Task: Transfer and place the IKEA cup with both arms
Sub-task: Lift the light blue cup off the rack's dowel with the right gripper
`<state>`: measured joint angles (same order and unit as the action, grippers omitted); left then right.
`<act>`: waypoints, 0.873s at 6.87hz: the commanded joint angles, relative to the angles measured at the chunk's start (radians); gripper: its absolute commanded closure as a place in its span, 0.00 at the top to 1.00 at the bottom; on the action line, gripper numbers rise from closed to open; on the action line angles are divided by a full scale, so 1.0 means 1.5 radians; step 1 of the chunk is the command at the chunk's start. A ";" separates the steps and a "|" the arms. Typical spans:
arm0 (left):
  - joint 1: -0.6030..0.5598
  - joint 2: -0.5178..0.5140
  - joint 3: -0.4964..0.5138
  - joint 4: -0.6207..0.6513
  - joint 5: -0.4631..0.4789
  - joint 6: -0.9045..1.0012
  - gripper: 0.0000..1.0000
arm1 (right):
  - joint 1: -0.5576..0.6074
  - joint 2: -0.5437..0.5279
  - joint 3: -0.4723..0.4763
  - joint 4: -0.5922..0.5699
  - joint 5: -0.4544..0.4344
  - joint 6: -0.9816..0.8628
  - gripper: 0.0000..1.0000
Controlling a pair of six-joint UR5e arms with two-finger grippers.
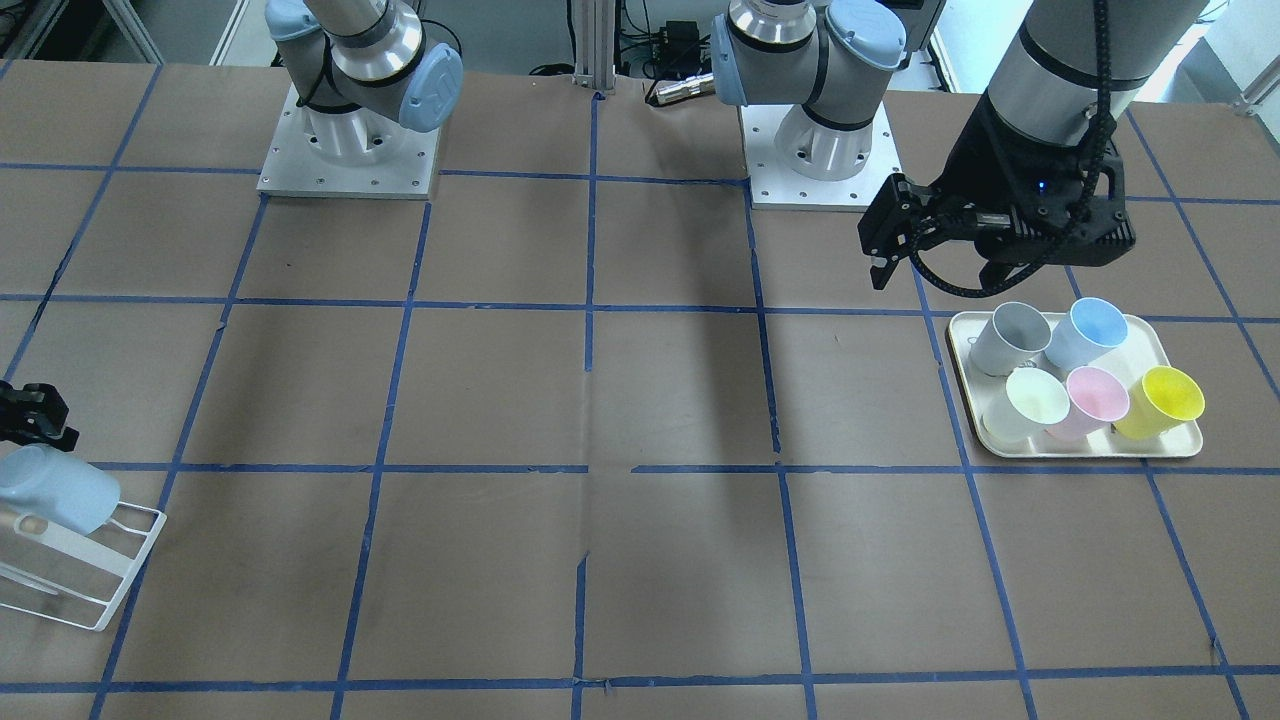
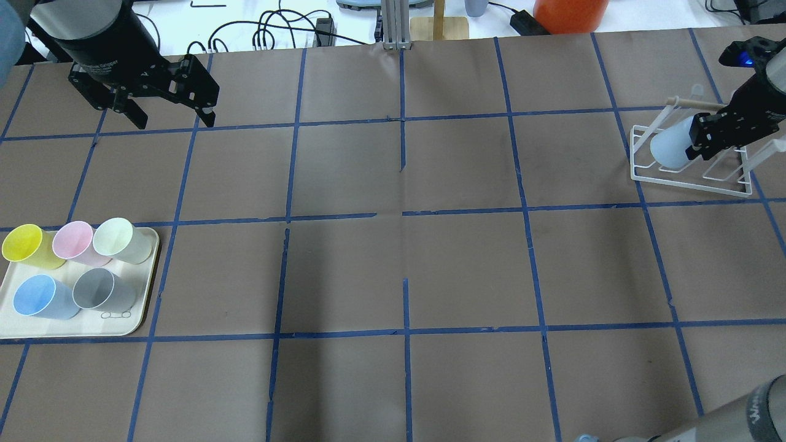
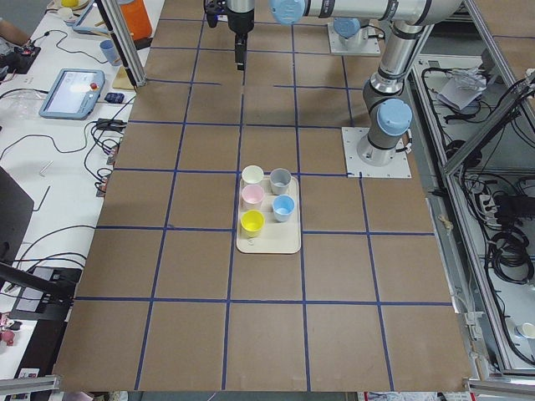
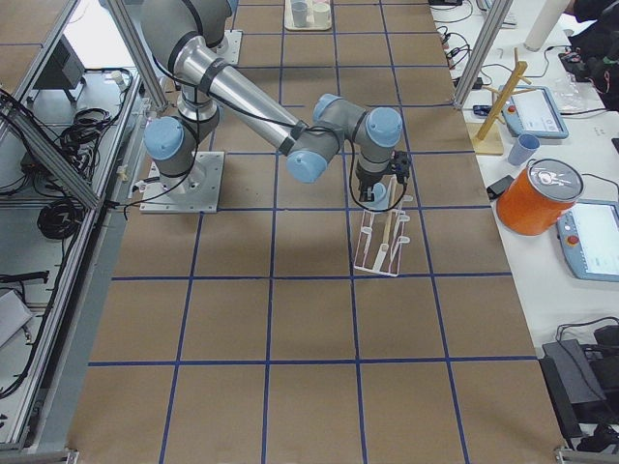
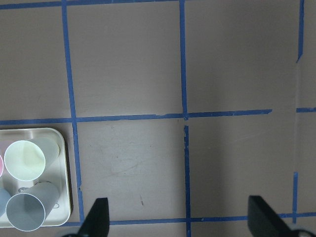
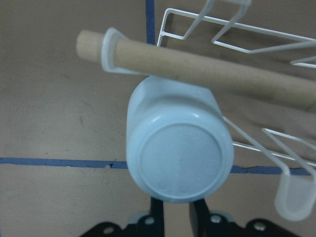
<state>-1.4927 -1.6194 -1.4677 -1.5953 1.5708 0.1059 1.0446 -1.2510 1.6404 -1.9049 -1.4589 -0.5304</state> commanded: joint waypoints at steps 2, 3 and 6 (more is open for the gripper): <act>0.000 0.001 0.000 -0.001 0.000 0.000 1.00 | 0.000 -0.060 -0.003 0.057 0.000 -0.001 0.00; 0.000 0.001 0.000 0.000 0.000 0.000 1.00 | 0.000 -0.059 -0.005 0.062 -0.003 -0.007 0.04; 0.000 0.001 0.000 0.000 -0.001 0.000 1.00 | 0.000 -0.016 -0.004 -0.016 0.006 -0.028 1.00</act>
<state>-1.4925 -1.6184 -1.4680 -1.5954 1.5688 0.1058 1.0447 -1.2968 1.6337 -1.8973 -1.4511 -0.5628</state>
